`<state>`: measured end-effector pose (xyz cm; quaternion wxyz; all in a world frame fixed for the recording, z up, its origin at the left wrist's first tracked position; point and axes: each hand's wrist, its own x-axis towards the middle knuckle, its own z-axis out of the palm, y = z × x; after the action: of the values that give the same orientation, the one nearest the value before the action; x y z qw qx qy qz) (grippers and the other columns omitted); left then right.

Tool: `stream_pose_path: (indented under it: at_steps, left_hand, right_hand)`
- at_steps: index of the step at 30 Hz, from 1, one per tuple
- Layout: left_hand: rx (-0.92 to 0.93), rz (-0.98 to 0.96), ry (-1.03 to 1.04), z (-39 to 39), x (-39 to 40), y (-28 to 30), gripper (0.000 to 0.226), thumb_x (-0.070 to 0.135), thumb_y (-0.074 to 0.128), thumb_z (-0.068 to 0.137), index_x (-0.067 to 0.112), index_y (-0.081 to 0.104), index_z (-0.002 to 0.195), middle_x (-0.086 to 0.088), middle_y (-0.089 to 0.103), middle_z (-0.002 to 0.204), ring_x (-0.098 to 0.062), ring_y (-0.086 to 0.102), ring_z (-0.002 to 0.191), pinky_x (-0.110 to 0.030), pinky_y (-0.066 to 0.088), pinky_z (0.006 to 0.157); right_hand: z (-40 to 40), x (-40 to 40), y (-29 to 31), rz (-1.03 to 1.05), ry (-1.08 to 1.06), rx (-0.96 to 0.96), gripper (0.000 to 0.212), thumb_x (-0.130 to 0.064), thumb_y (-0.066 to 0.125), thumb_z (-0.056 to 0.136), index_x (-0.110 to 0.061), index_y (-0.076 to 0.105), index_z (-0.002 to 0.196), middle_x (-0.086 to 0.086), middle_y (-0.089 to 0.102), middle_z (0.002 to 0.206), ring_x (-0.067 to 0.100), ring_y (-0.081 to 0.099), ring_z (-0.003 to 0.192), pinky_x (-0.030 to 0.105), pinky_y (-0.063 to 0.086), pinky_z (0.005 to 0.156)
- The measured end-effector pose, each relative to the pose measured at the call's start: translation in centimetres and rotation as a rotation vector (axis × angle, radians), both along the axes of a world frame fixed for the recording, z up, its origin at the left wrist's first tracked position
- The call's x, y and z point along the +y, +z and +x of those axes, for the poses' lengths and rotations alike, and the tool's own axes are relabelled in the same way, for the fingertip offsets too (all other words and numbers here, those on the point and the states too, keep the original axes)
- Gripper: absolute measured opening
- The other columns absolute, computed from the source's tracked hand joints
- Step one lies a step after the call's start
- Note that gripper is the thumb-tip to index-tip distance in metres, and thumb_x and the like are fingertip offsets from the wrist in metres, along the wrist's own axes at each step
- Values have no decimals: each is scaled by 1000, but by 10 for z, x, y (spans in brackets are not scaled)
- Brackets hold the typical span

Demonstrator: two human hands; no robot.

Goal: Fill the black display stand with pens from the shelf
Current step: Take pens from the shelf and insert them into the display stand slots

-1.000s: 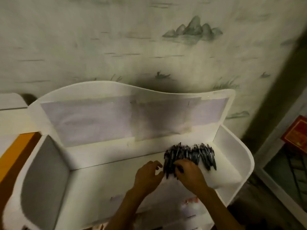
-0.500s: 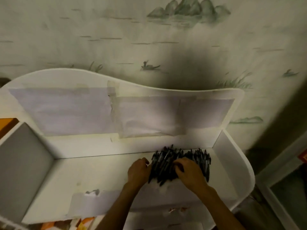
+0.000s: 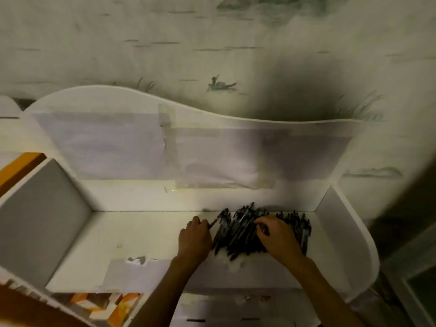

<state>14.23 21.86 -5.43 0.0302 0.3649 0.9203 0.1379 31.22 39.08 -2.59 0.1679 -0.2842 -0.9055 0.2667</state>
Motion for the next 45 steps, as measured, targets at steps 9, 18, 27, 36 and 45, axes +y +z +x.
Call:
stream_pose_path:
  at_steps: [9,18,27,36,45]
  left_hand:
    - [-107,-59,98,-1,7,0,53,61,45,95,14,53,120,-5,57,117,-23,57,106,-39,50,88]
    - [-254,-222,44,-17,28,7,59,58,61,86,9,56,119,-7,60,117,-25,59,105,-30,44,78]
    - [-311,-216,122,-21,28,8,24,30,52,95,8,59,101,-7,62,104,-18,54,87,-27,43,71]
    - [-502,142,190,-9,30,2,25,34,57,94,12,52,104,-12,66,108,-24,58,87,-32,46,74]
    - [-413,6,118,-15,42,5,37,48,77,78,16,64,93,0,62,87,-16,58,76,-26,45,62]
  right_hand:
    - [3,-4,-2,22,4,41,22,-14,62,94,-16,72,113,2,68,111,15,63,97,25,52,85]
    - [24,4,-2,37,1,43,17,-12,63,93,-16,74,106,2,68,102,14,62,87,26,52,80]
    - [22,2,-1,32,14,21,18,-15,62,94,-18,72,109,-1,67,103,12,61,88,23,51,80]
    - [22,13,2,54,9,6,19,-16,62,94,-16,73,110,0,69,107,11,61,88,17,46,78]
    - [28,24,8,91,-8,-2,19,-16,63,93,-18,73,109,-2,69,108,7,58,88,10,37,74]
